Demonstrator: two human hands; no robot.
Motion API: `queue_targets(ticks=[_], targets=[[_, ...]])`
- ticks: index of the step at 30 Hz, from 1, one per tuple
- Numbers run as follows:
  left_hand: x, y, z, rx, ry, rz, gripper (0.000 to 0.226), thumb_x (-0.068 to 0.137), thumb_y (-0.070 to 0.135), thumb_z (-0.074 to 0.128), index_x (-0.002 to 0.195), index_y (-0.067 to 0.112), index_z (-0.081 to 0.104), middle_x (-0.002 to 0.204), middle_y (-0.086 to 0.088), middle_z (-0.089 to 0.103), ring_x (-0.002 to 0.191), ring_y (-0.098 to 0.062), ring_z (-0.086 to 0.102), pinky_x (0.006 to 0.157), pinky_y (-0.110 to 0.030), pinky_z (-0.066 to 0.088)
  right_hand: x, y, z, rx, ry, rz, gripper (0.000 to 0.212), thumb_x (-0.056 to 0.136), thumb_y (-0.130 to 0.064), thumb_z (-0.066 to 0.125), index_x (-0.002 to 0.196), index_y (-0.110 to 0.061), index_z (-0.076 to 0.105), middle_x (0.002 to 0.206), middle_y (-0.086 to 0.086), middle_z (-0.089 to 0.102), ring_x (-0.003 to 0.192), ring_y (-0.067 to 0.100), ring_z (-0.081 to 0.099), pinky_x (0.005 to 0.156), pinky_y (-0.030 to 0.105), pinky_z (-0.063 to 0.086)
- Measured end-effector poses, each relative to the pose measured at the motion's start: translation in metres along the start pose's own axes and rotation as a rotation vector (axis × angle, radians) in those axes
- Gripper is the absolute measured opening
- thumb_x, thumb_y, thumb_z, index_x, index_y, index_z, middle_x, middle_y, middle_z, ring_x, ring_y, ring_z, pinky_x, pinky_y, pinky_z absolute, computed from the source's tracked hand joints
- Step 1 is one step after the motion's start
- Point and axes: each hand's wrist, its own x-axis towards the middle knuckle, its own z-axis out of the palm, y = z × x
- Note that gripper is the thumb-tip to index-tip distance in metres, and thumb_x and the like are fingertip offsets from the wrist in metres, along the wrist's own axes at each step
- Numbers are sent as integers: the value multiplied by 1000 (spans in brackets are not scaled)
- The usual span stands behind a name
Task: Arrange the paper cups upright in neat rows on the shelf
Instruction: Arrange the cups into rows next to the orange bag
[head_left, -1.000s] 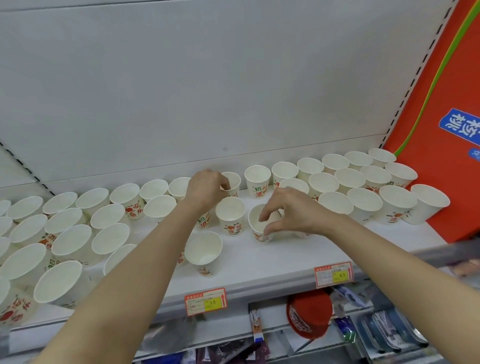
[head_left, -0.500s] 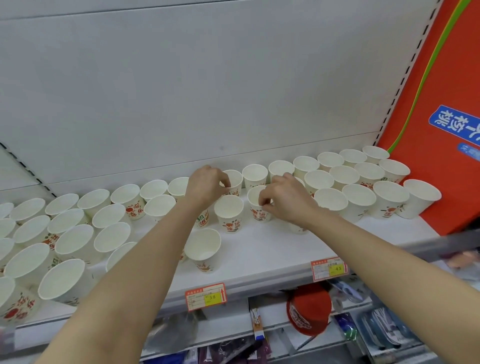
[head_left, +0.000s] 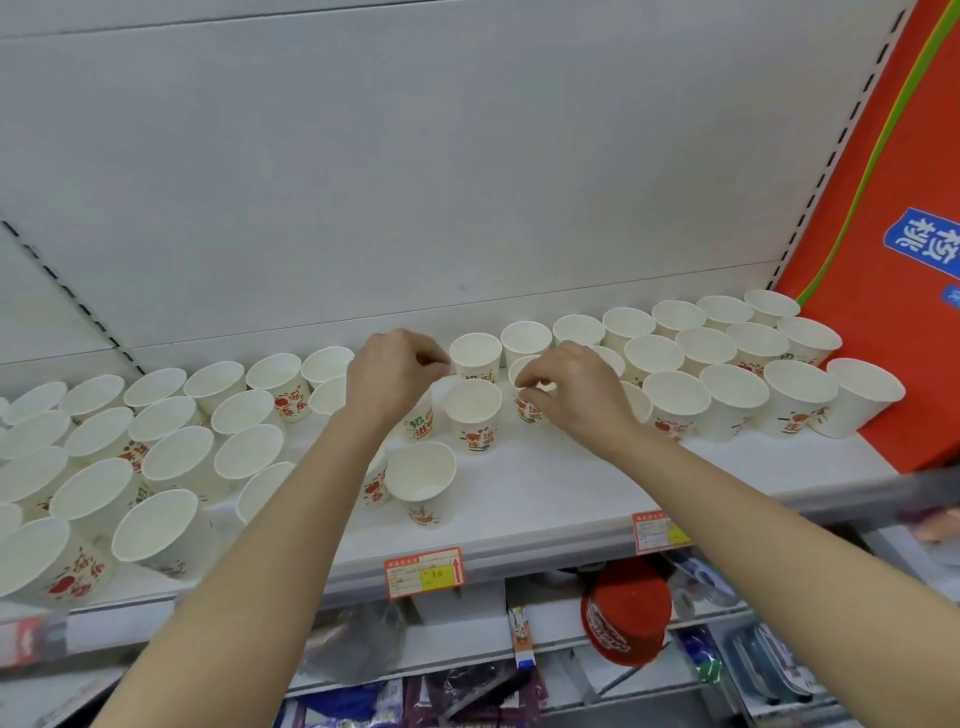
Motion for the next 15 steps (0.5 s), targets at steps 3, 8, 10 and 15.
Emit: queue_targets(ticks=[3, 8, 10, 15], targets=[[-26, -4, -9, -71, 87, -129, 8, 80, 23, 71, 79, 29, 76, 77, 13, 71, 77, -12, 65, 63, -29, 50, -16, -22, 10, 221, -3, 222, 2, 77, -21, 74, 77, -22, 73, 72, -12, 68, 71, 7, 59, 68, 30, 49], [-80, -17, -20, 0, 161, -245, 6, 82, 29, 70, 83, 32, 76, 82, 16, 72, 81, -11, 64, 61, -26, 45, -15, -31, 20, 288, 23, 348, 13, 77, -14, 74, 88, -20, 74, 74, -9, 67, 68, 5, 57, 73, 25, 50], [-99, -23, -19, 26, 169, -281, 5, 82, 33, 71, 82, 33, 76, 82, 16, 72, 81, -13, 64, 64, -28, 48, -13, -30, 20, 222, 5, 296, 12, 78, -13, 73, 88, -20, 74, 82, -6, 69, 74, 9, 58, 75, 30, 50], [-134, -37, -11, -115, 192, -355, 6, 83, 33, 73, 88, 33, 76, 84, 16, 73, 81, -8, 66, 69, -27, 49, -22, -28, 31, 134, -68, 178, 13, 80, -17, 71, 93, -20, 72, 92, -6, 57, 75, 9, 50, 68, 29, 44]])
